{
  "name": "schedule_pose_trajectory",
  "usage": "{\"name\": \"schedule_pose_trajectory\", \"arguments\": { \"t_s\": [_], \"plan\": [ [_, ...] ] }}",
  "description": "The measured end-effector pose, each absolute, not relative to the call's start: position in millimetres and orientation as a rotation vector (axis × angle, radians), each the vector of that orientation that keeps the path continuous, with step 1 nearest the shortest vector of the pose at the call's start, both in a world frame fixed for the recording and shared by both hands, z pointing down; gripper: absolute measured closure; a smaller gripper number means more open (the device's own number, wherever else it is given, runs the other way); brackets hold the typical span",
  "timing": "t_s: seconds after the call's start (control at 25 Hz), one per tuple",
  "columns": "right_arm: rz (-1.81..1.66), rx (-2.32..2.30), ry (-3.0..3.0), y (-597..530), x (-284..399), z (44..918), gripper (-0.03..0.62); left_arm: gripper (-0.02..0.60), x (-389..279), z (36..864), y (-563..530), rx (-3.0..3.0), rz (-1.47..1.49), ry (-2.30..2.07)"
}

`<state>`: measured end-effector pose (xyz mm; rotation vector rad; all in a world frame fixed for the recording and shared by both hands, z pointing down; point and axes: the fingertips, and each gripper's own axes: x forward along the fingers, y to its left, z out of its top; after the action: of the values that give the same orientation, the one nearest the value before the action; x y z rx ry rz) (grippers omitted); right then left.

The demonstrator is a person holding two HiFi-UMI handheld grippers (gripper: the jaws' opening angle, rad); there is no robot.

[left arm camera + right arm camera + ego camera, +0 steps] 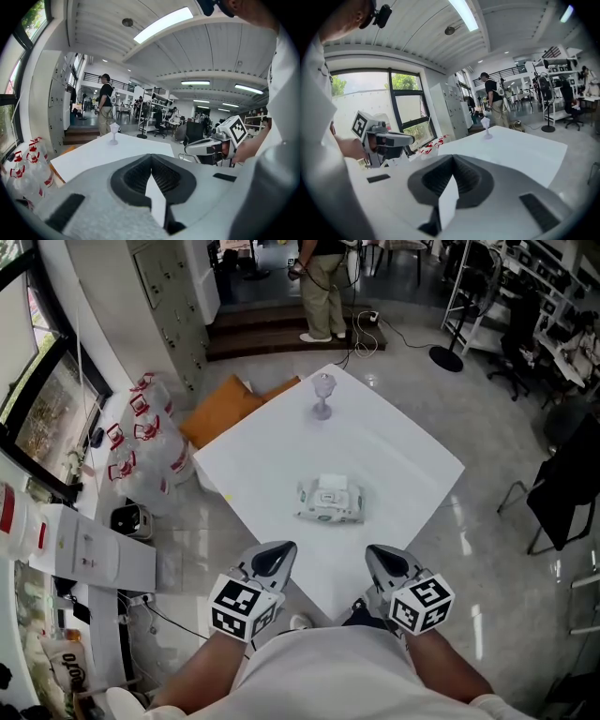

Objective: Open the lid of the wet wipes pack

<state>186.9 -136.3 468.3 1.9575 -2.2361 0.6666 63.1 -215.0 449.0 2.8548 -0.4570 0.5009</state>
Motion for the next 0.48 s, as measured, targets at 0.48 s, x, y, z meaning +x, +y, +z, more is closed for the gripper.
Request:
{"name": "schedule_pose_trajectory", "arguments": {
  "t_s": [0.48],
  "plan": [
    [0.611,2.0,-2.178,-119.3,172.7,461.8,0.589,0.574,58.0,446.0,-205.2,2.87,0.484,-0.401]
  ]
}}
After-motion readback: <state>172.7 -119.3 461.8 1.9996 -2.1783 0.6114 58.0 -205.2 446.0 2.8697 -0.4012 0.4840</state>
